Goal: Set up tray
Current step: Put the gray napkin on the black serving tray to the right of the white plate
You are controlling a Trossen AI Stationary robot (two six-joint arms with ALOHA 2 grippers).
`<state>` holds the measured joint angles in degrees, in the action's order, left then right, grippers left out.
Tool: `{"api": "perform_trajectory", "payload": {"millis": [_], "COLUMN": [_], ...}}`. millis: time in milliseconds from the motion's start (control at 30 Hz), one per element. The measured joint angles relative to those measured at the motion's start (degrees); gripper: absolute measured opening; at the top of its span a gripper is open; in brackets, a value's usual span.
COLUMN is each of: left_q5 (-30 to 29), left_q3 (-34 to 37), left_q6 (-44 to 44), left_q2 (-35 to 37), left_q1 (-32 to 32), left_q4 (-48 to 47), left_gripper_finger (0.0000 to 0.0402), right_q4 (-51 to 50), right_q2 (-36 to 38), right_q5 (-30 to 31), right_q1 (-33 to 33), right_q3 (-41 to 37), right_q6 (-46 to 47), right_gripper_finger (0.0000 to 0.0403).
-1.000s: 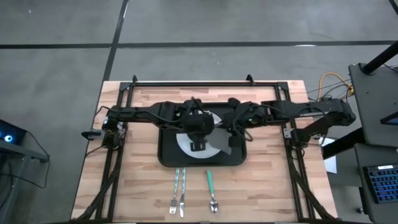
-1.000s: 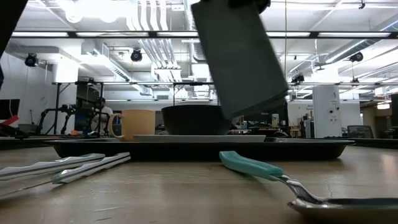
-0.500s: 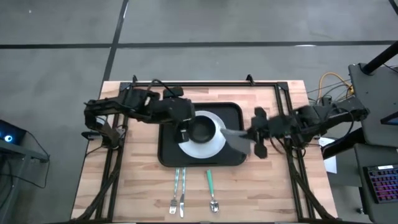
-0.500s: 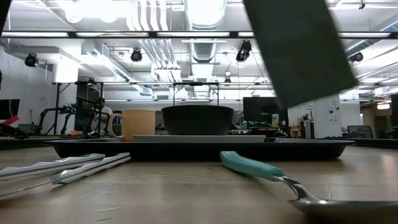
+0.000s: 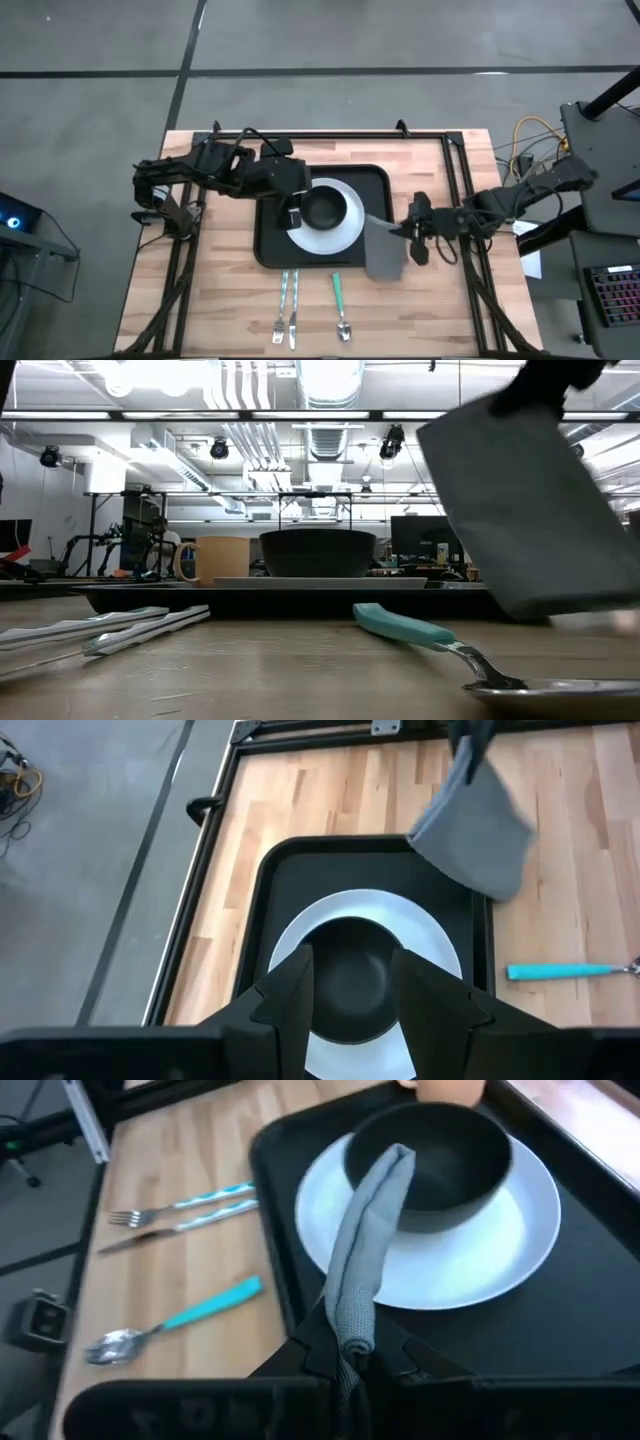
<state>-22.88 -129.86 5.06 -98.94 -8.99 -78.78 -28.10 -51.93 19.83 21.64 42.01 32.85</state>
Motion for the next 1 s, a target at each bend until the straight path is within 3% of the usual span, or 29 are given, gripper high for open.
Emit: {"api": "perform_trajectory", "payload": {"millis": [267,500,700,1000], "left_q5": [0.0,0.0,0.0,0.0], "left_q3": [3.1,4.7,5.5,5.4], "left_q6": [0.0,1.5,2.4,2.4], "left_q2": [0.0,0.0,-0.1,-0.1], "left_q1": [0.0,-0.1,-0.1,-0.1], "left_q4": [0.1,-0.1,0.2,0.2], "left_gripper_finger": [0.0118,0.0118,0.0118,0.0118], "right_q4": [7.8,7.7,10.3,20.2], "right_q2": [1.6,0.4,-2.1,-10.6], "right_q5": [-15.0,-22.5,-27.2,-29.4], "right_q1": [-21.8,-37.5,-44.3,-45.0], "right_q3": [-6.9,-7.9,-12.1,-14.3], "right_q6": [-13.2,-22.2,-24.9,-28.2], "right_gripper_finger": [0.0008,0.0008,0.0008,0.0008]}}
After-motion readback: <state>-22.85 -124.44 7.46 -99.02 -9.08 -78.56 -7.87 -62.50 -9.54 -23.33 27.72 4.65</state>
